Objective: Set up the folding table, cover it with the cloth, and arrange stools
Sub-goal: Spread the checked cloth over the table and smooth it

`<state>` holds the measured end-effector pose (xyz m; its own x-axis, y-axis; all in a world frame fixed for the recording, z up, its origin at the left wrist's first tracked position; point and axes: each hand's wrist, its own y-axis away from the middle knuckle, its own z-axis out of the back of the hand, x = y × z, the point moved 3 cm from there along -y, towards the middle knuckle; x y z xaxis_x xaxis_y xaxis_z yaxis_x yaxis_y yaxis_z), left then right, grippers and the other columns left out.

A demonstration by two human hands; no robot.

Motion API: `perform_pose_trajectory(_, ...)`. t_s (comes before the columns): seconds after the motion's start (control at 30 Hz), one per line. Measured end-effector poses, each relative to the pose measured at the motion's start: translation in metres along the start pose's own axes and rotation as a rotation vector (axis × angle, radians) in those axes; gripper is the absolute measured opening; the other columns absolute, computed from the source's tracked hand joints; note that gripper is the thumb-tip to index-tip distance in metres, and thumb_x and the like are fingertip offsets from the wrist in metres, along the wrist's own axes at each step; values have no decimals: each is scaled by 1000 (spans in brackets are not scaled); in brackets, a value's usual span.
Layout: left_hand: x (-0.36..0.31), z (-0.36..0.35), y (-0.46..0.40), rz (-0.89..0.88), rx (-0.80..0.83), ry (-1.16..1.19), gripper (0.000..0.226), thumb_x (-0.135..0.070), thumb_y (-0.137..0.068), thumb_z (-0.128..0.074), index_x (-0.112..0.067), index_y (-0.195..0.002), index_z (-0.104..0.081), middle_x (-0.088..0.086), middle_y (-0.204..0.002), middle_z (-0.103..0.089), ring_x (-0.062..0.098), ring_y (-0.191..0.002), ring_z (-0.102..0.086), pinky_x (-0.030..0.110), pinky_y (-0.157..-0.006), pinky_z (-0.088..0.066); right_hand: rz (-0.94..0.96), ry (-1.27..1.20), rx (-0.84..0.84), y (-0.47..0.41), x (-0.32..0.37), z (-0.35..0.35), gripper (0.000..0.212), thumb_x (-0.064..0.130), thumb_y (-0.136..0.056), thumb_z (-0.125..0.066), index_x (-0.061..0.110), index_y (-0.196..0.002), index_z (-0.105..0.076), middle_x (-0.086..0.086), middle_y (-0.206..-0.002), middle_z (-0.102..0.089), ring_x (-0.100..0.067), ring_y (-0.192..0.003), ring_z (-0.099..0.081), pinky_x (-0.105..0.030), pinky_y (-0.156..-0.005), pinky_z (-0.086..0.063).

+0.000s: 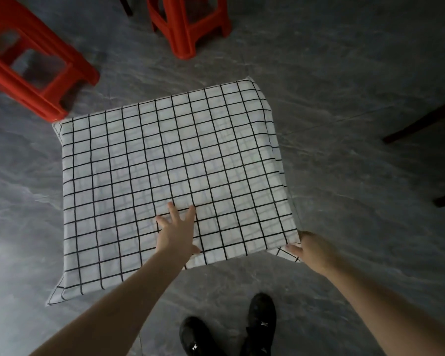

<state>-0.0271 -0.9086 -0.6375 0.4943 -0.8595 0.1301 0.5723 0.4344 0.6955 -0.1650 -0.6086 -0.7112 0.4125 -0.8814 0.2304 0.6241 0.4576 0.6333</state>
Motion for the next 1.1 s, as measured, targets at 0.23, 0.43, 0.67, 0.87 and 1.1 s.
perform_pose_trajectory(0.23, -2, 4, 2, 6, -14, -13, 117, -55, -73, -74, -25, -152, 7, 27, -157, 7, 54, -138, -21, 42, -94, -52, -81, 179, 14, 1, 10, -4, 48, 51, -101, -38, 12, -85, -61, -6, -91, -67, -24, -88, -67, -26, -63, -37)
perform_pose_trajectory(0.43, -2, 5, 1, 15, -16, 0, 116, -53, -72, -77, -26, -152, 3, 27, -157, 6, 54, -137, -22, 44, -93, -51, -57, 151, 111, 15, -7, -5, 63, 64, -92, -42, 21, -139, -40, -3, -122, -62, -22, -108, -61, -34, -78, -50)
perform_pose_trajectory(0.67, -2, 6, 2, 24, -21, 15, 114, -52, -72, -77, -28, -151, 1, 24, -158, 6, 53, -137, -24, 42, -89, -53, -113, 316, 173, 19, -5, 6, 44, 56, -99, -33, 23, -100, -62, 4, -91, -64, -19, -92, -65, -27, -72, -39)
perform_pose_trajectory(0.87, 0, 3, 1, 25, -30, 23, 114, -54, -72, -77, -30, -151, 2, 23, -158, 7, 53, -139, -20, 41, -88, -53, -284, 275, 255, 31, 6, 37, 114, 49, -75, -74, -1, -148, -2, -12, -141, -45, -29, -128, -45, -42, -96, -44)
perform_pose_trajectory(1.1, 3, -2, -3, 30, -59, 67, 112, -54, -68, -81, -32, -148, -6, 22, -158, 5, 53, -137, -22, 37, -82, -54, 60, 253, -282, 36, 92, 104, 85, 37, -81, -73, 15, -147, -24, -11, -148, -30, -29, -130, -39, -42, -97, -47)
